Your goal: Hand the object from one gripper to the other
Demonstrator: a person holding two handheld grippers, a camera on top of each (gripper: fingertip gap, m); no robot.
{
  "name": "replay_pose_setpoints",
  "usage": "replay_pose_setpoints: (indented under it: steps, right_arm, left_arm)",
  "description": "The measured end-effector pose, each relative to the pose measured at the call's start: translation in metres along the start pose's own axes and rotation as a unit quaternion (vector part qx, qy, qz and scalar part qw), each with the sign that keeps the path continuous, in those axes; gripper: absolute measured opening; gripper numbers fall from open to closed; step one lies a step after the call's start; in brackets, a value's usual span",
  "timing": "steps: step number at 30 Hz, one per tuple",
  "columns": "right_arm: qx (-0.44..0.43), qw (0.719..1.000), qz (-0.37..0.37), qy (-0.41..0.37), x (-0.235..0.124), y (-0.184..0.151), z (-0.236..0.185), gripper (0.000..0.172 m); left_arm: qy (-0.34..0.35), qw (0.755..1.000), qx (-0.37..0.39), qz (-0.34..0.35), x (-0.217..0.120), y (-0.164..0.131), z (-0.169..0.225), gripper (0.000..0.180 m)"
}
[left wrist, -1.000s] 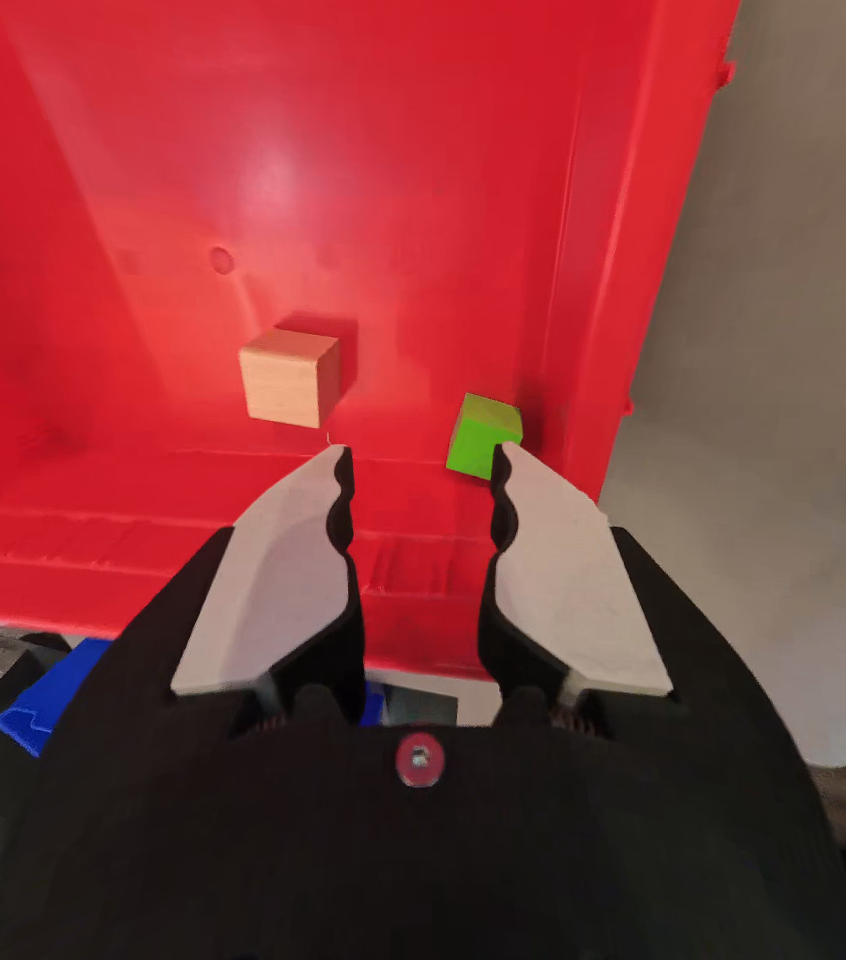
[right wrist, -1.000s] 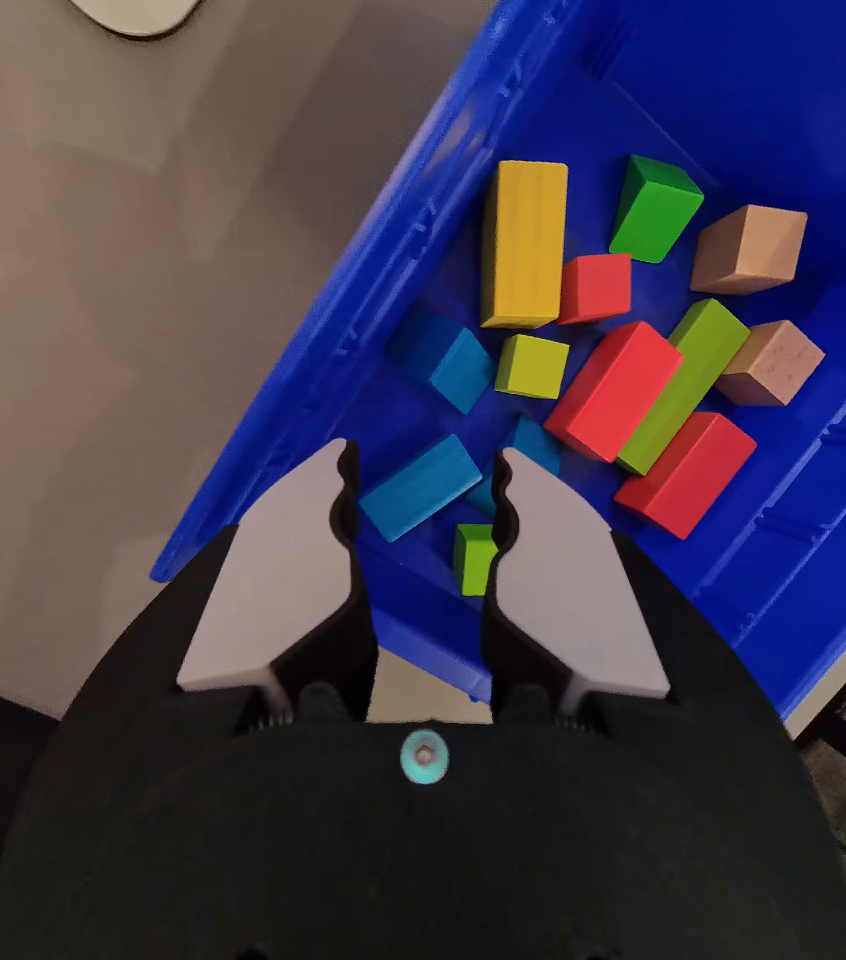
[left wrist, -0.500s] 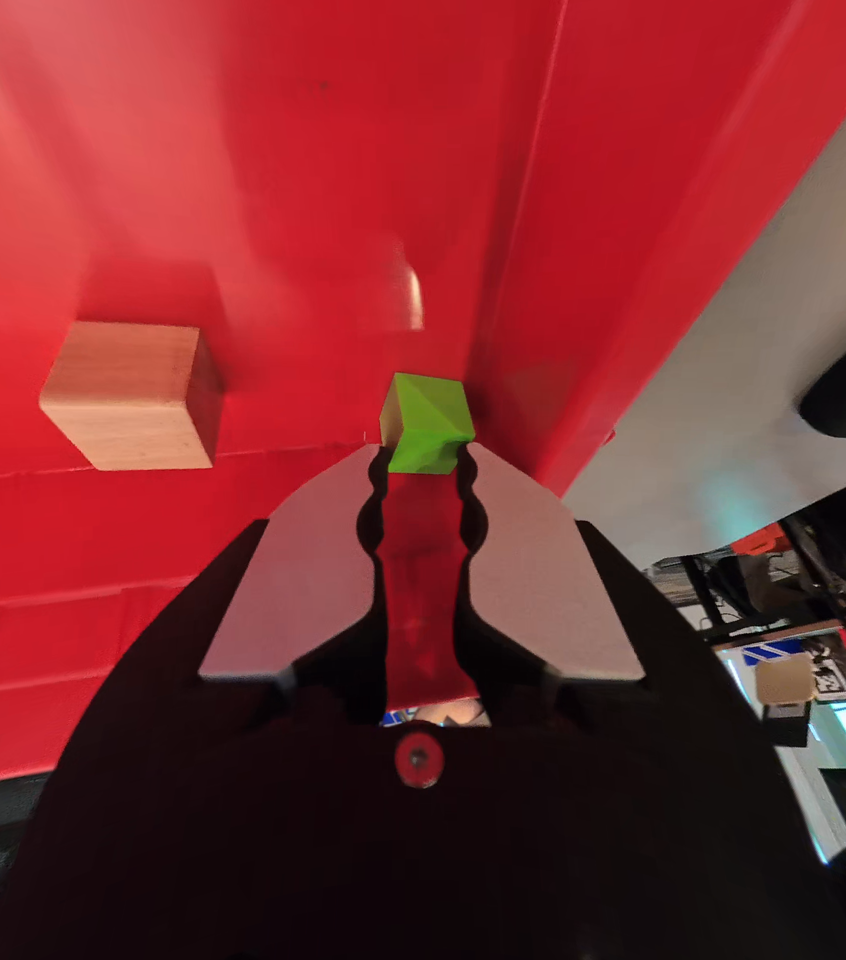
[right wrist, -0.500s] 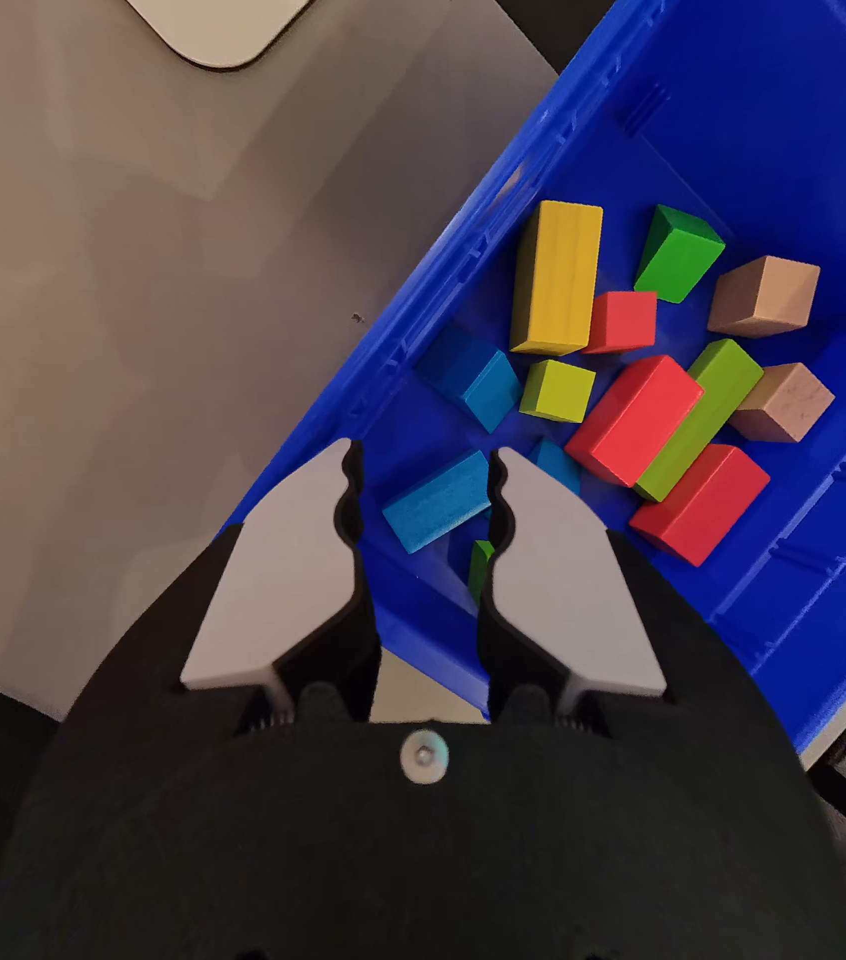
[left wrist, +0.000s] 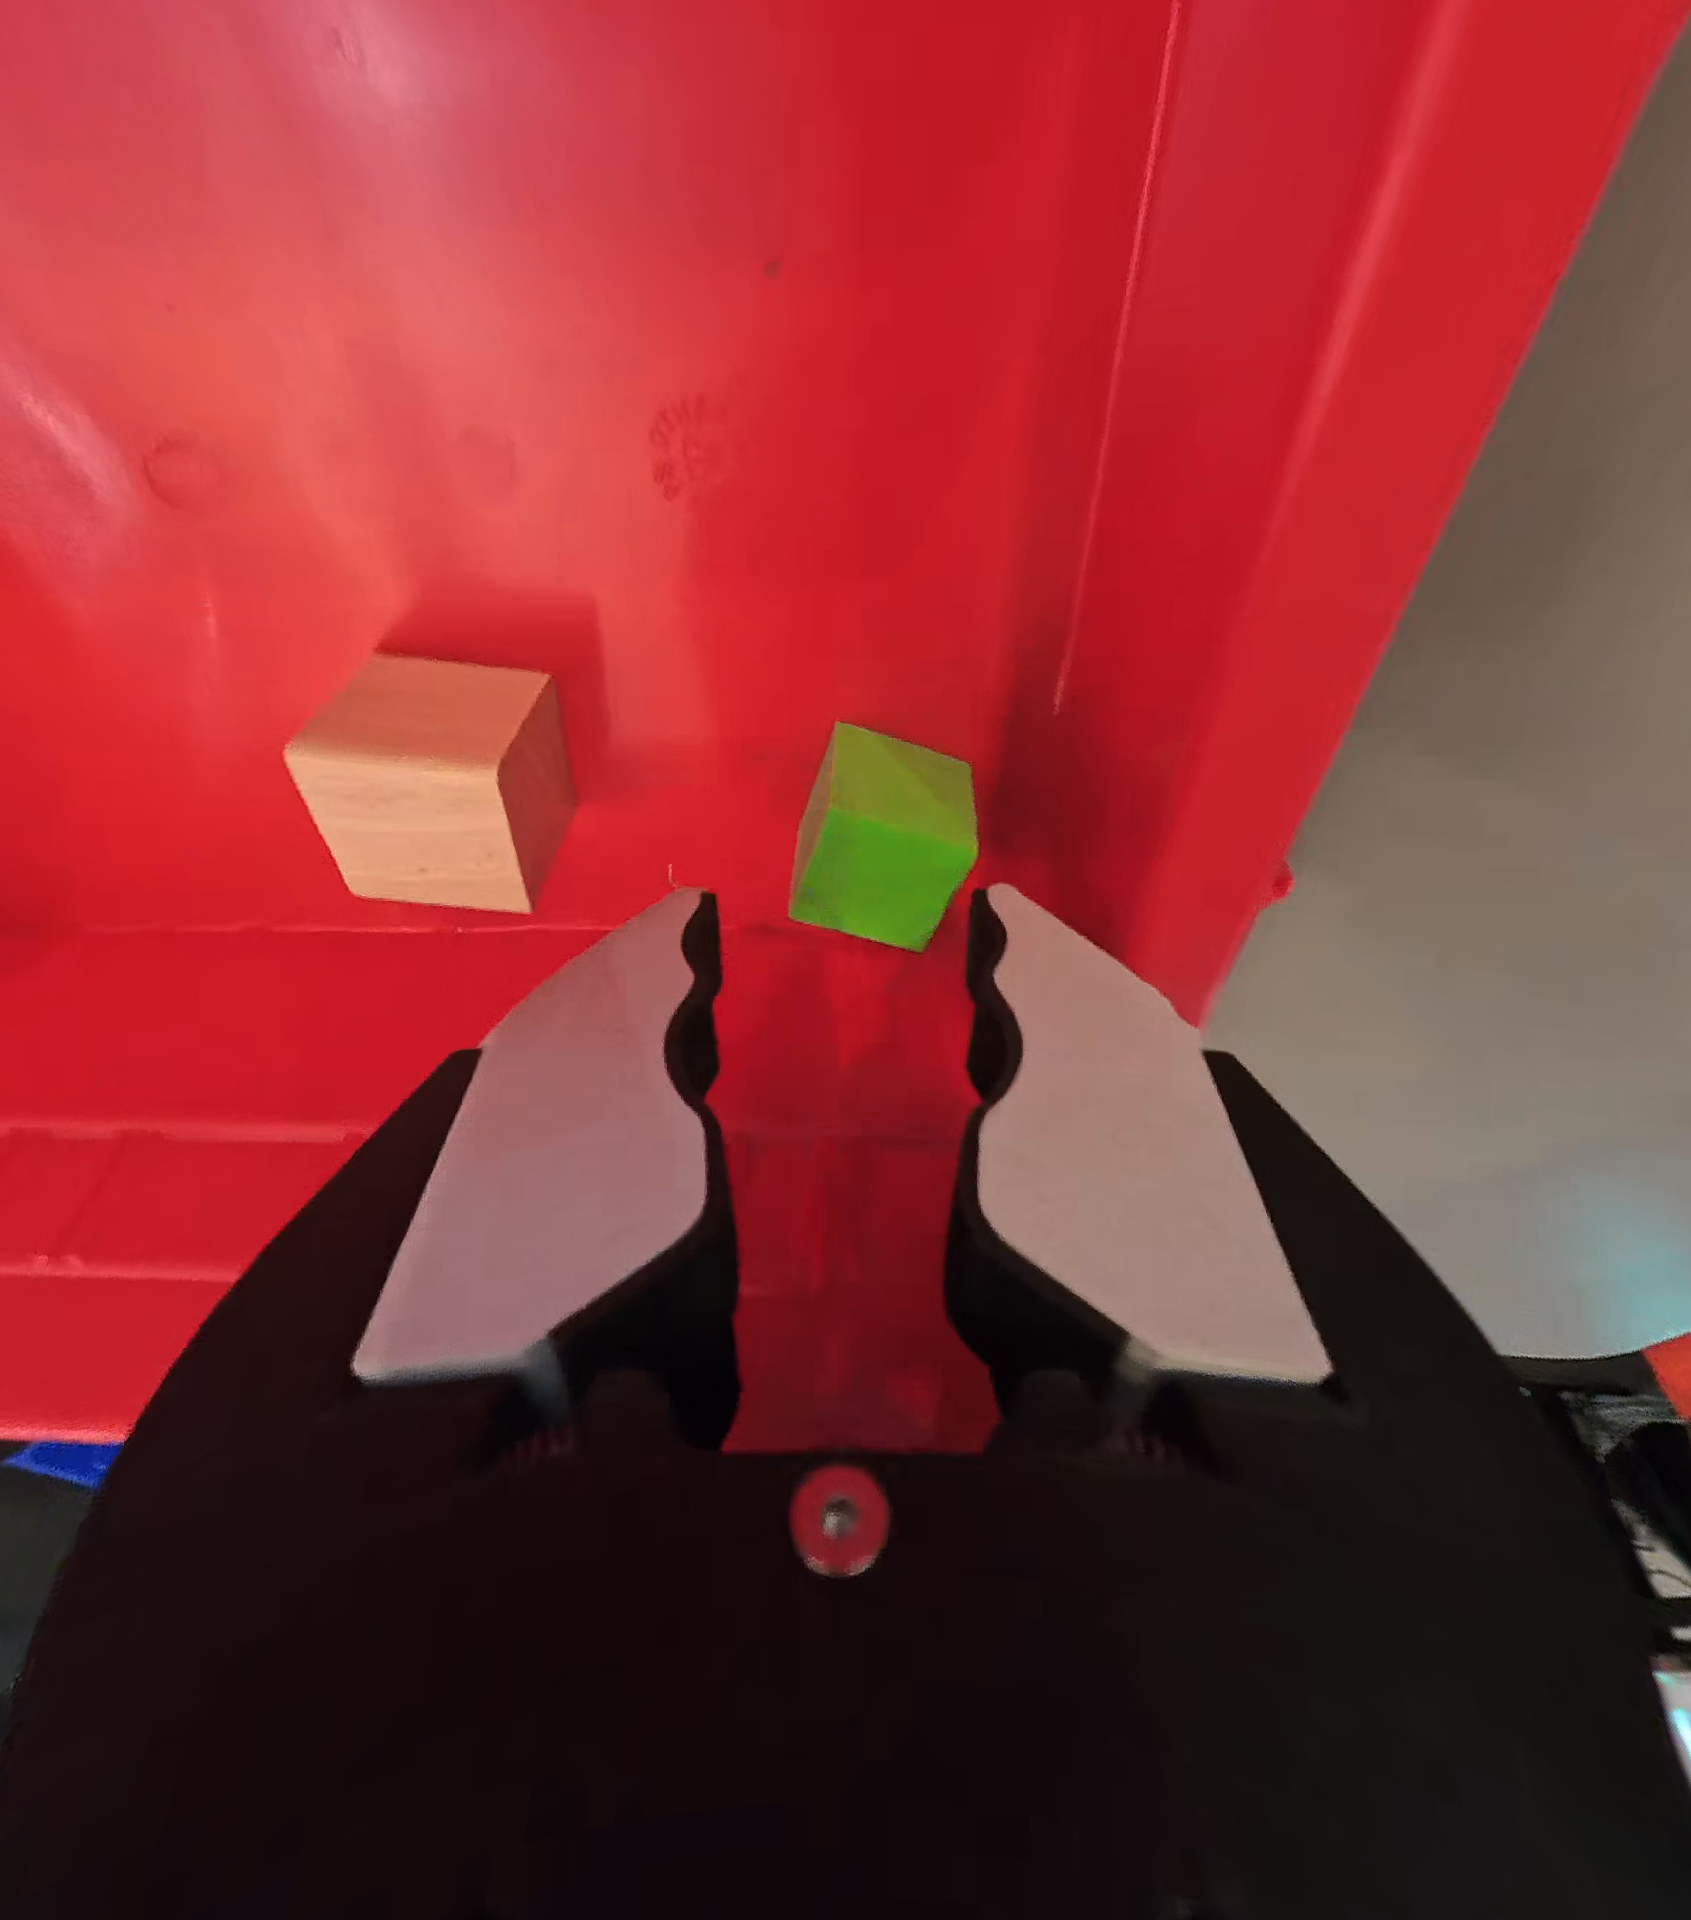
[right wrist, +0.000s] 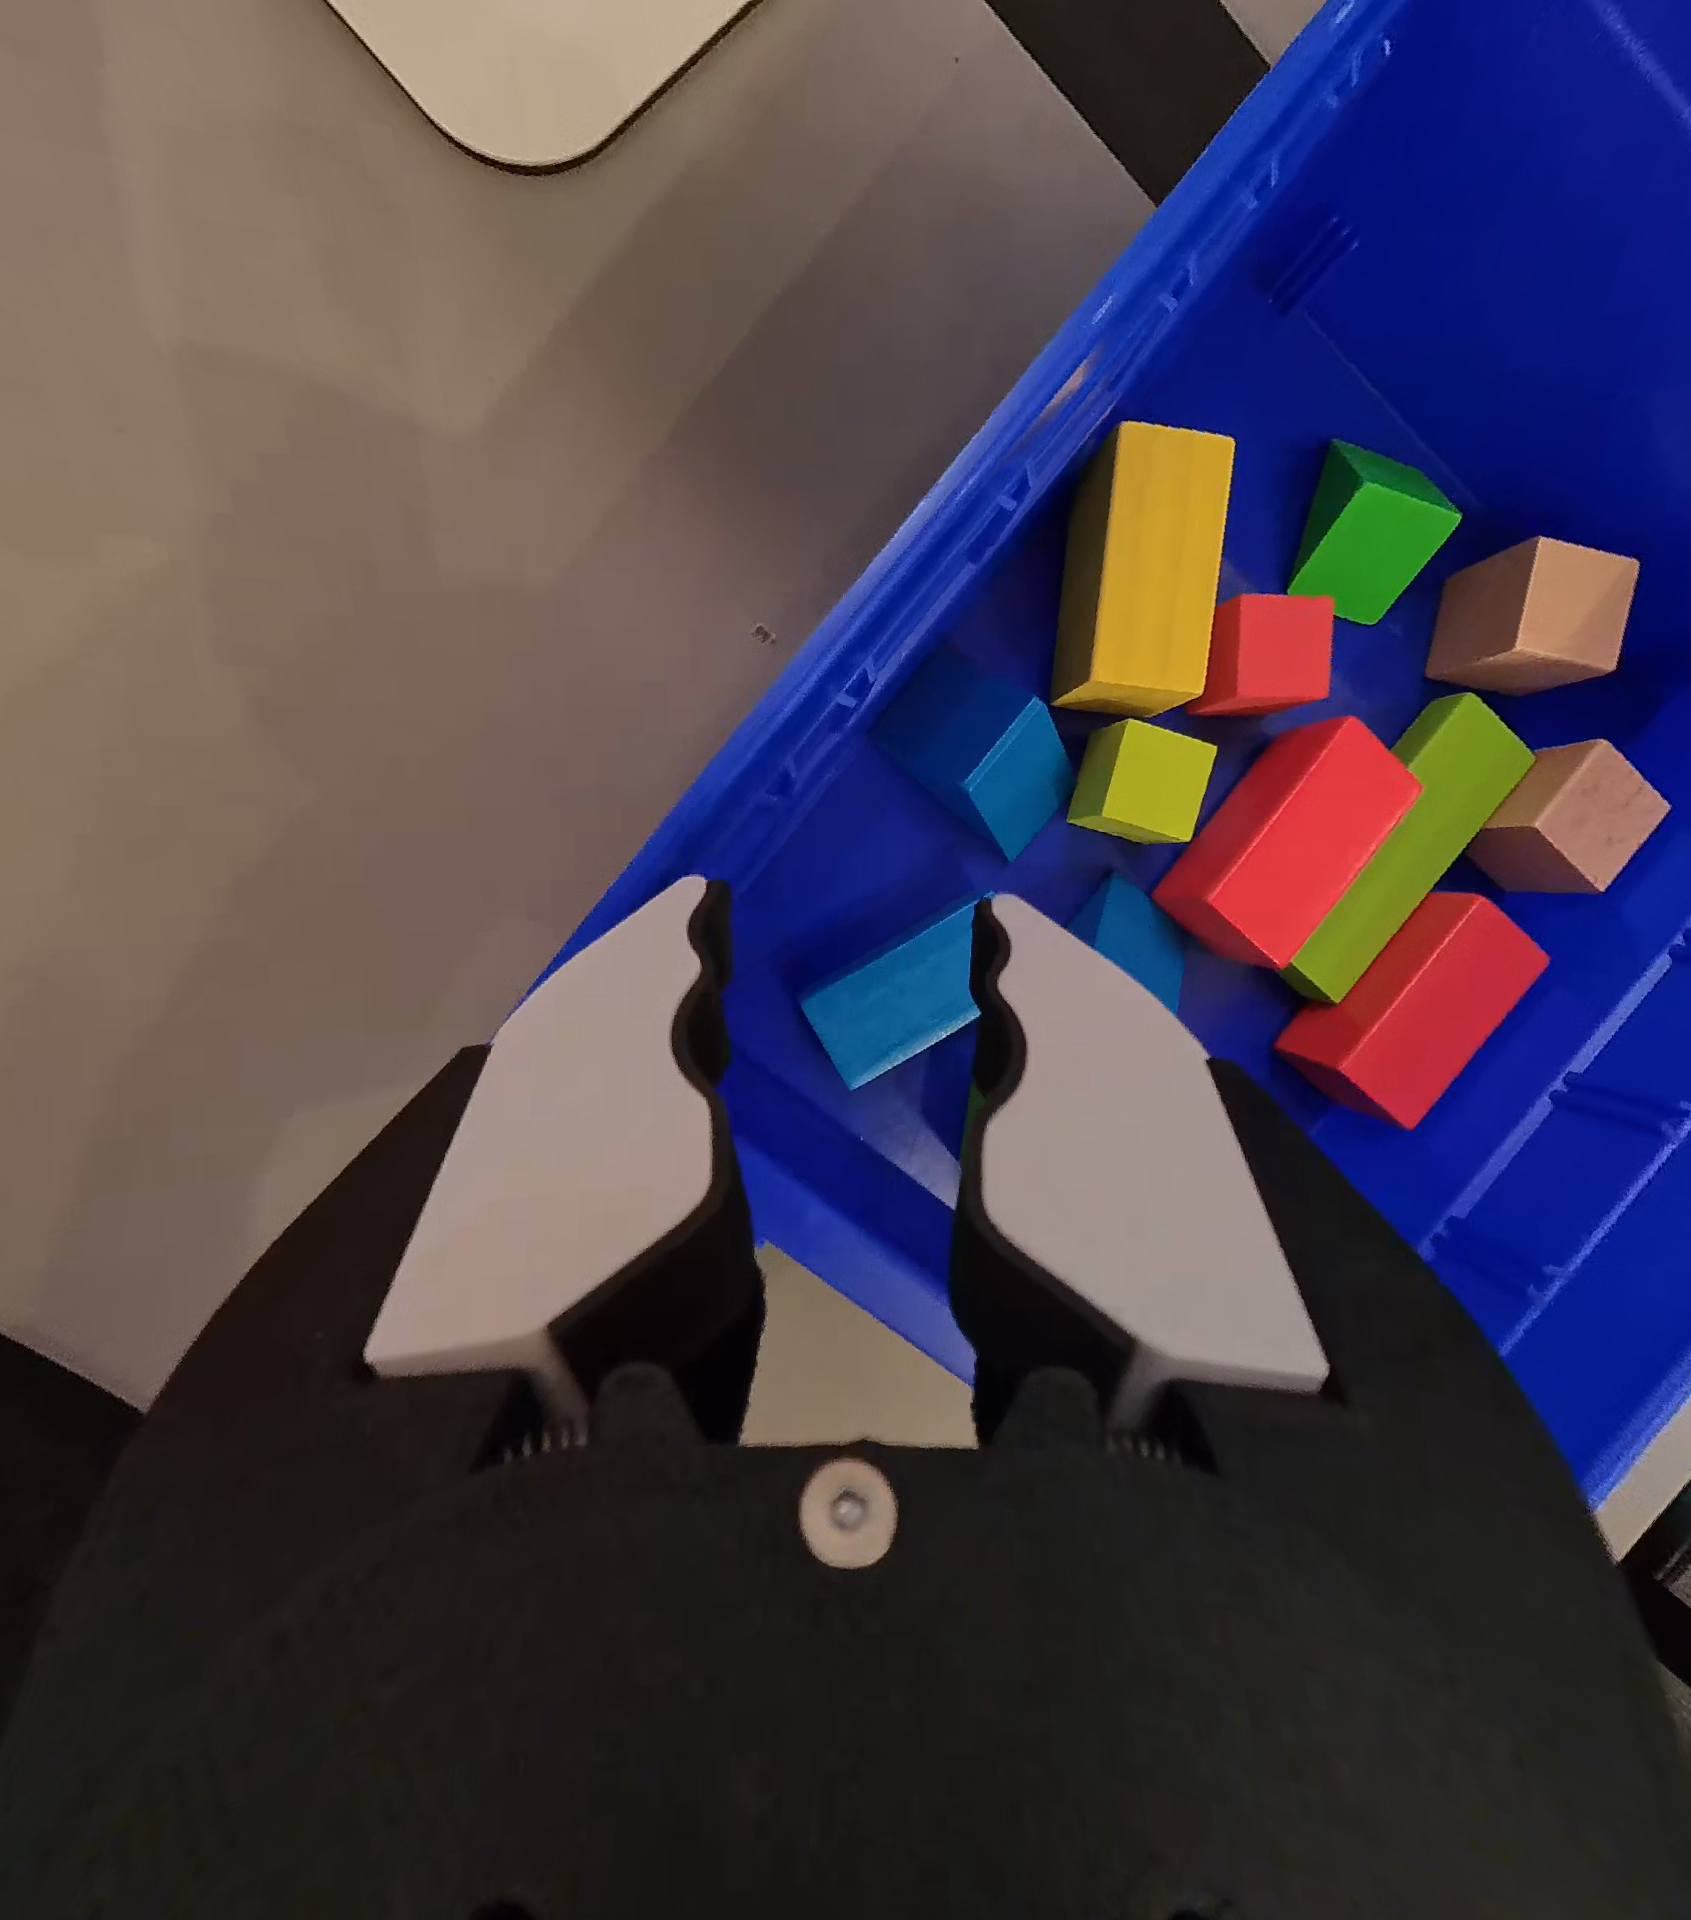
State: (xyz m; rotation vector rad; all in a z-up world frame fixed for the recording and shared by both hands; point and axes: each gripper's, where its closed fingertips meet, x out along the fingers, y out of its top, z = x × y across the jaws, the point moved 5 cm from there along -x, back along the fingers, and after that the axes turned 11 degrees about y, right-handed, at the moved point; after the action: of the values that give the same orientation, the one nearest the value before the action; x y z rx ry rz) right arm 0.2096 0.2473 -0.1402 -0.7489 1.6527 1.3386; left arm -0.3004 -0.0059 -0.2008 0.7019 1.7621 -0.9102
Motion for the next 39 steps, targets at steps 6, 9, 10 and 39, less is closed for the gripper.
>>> replay_pose_setpoints:
  steps: [6, 9, 10, 39]
  right_arm:
    - [-0.009, 1.000, 0.013, -0.013, -0.006, 0.003, -0.005, 0.038]
    - [-0.036, 0.998, 0.057, -0.018, -0.023, 0.015, -0.022, 0.041]
    - [-0.048, 0.996, 0.073, -0.018, -0.029, 0.021, -0.032, 0.041]
    - [-0.339, 0.869, 0.313, 0.178, -0.046, 0.118, -0.259, 0.025]
  left_arm:
    - [0.014, 0.999, 0.023, -0.028, 0.004, 0.000, 0.001, 0.029]
    - [0.046, 0.998, -0.025, 0.027, -0.016, -0.001, -0.007, 0.029]
    - [0.057, 0.995, -0.048, 0.061, -0.028, 0.001, -0.008, 0.029]
    - [0.010, 0.817, -0.027, 0.575, -0.254, 0.180, 0.107, 0.034]
